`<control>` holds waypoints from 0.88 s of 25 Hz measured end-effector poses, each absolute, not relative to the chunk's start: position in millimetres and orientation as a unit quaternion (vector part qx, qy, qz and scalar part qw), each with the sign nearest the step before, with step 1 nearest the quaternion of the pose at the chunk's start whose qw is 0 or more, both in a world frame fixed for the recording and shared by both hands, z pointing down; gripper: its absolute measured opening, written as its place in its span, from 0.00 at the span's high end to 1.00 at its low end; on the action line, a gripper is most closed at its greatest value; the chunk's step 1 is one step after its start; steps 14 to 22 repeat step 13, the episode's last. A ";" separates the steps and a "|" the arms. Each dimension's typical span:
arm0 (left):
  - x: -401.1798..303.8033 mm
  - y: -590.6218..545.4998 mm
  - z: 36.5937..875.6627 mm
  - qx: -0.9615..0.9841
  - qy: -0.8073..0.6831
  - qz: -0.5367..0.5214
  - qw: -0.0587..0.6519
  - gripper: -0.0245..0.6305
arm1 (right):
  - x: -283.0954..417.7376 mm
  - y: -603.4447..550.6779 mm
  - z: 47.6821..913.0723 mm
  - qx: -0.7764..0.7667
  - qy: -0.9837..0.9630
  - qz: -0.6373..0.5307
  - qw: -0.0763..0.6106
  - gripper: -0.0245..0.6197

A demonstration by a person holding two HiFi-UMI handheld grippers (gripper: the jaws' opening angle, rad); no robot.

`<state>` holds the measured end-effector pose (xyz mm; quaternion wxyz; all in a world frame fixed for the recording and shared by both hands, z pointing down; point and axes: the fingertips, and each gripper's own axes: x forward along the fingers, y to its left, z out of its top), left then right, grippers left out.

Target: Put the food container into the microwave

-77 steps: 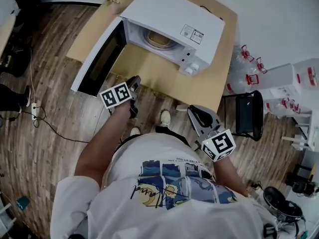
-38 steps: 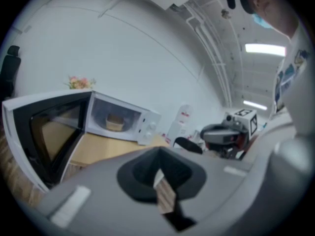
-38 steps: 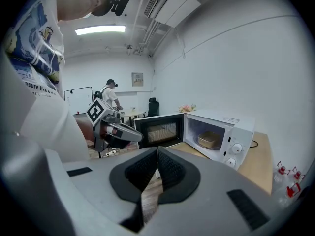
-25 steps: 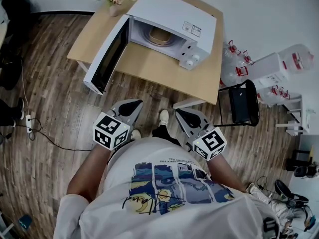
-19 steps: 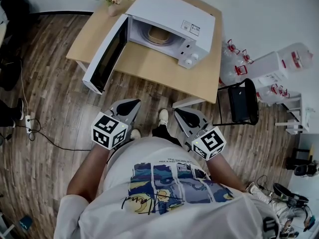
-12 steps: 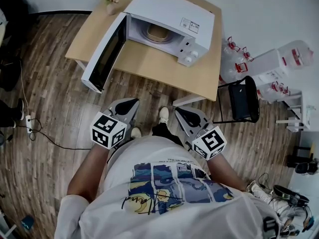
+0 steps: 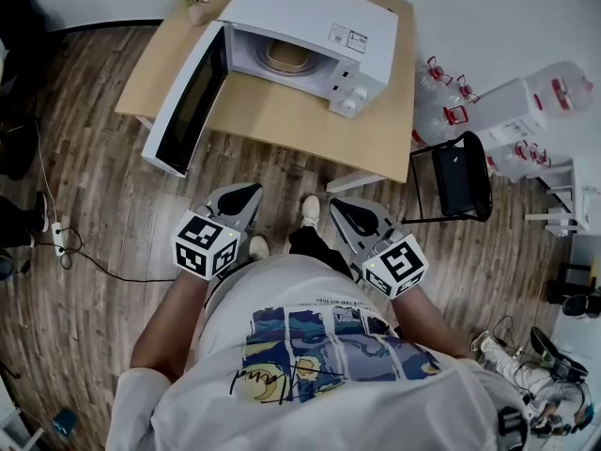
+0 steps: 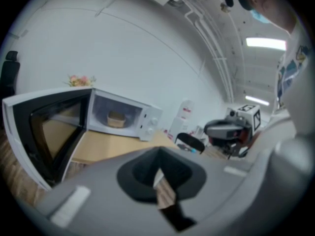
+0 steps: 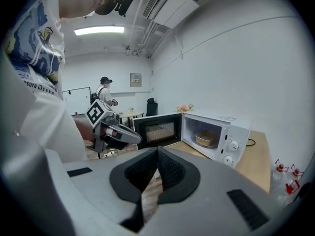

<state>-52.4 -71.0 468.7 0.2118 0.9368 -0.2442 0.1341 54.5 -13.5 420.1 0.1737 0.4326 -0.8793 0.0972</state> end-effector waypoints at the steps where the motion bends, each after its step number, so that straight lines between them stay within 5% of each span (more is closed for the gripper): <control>1: -49.8 -72.1 468.9 0.937 -0.243 0.135 0.212 0.95 | 56.7 -14.5 420.5 0.434 -0.879 0.098 0.173 0.95; 22: -1.5 -97.2 473.5 0.932 -0.249 0.134 0.228 0.95 | 107.4 -36.8 424.8 0.436 -0.876 0.108 0.173 0.95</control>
